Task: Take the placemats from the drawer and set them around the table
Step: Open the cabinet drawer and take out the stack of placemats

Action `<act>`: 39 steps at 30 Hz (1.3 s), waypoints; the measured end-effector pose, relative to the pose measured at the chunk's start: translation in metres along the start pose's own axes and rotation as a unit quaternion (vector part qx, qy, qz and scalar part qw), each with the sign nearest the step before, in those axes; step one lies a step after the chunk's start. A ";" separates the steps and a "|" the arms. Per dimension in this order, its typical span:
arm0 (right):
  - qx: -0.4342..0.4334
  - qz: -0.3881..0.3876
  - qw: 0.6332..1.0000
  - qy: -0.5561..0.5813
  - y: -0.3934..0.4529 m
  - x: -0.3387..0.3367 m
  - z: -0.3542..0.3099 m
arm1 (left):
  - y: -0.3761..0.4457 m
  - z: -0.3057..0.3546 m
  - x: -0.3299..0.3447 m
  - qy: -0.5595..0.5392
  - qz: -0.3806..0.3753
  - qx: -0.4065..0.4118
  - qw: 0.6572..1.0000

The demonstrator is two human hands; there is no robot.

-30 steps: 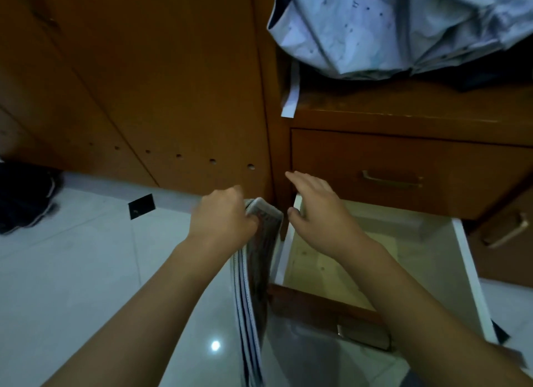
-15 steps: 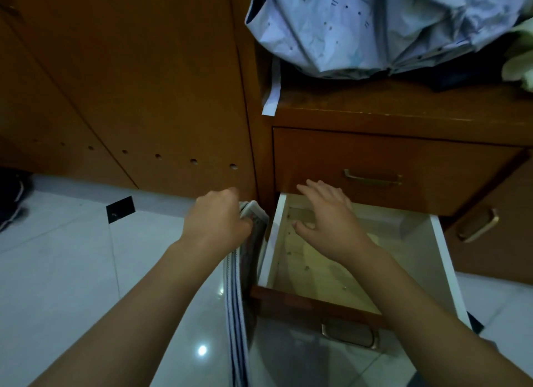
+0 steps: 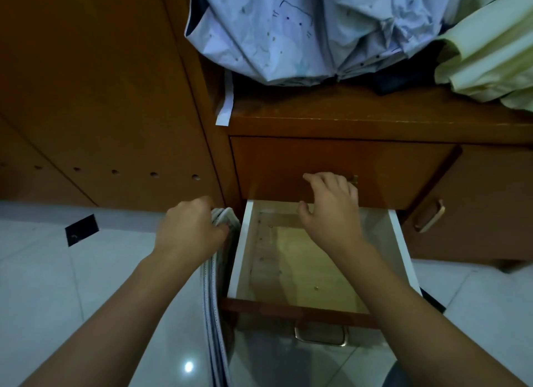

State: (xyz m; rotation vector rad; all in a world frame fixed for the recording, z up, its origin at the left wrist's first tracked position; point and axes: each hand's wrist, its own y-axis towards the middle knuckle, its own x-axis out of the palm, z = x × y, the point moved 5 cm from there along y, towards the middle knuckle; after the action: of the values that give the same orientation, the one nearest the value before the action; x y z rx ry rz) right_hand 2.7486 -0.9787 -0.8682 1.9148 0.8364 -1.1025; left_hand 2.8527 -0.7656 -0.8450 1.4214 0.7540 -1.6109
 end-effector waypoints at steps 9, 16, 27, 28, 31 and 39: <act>0.005 0.032 0.999 0.015 -0.014 -0.007 -0.001 | 0.002 -0.003 -0.003 -0.007 0.000 0.005 1.000; -0.026 -0.003 1.000 0.016 -0.036 -0.023 -0.005 | 0.004 -0.006 -0.001 -0.008 -0.016 0.000 1.000; -0.067 0.079 0.994 0.022 0.019 -0.070 -0.035 | 0.008 -0.005 -0.013 -0.036 -0.016 -0.010 0.999; -0.059 0.080 0.995 0.020 0.022 -0.067 -0.035 | 0.010 -0.004 -0.013 -0.037 -0.012 -0.007 0.999; -0.040 0.104 0.993 0.026 0.024 -0.063 -0.035 | 0.013 -0.005 -0.014 -0.053 -0.007 -0.005 0.999; -0.036 0.097 0.995 0.011 0.008 -0.068 -0.039 | 0.021 -0.020 -0.015 -0.078 -0.004 -0.022 0.997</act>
State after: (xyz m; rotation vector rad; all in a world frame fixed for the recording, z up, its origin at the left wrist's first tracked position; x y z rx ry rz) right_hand 2.7422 -0.9605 -0.7916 1.9066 0.6768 -0.9229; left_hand 2.8809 -0.7552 -0.8321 1.2469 0.7011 -1.6780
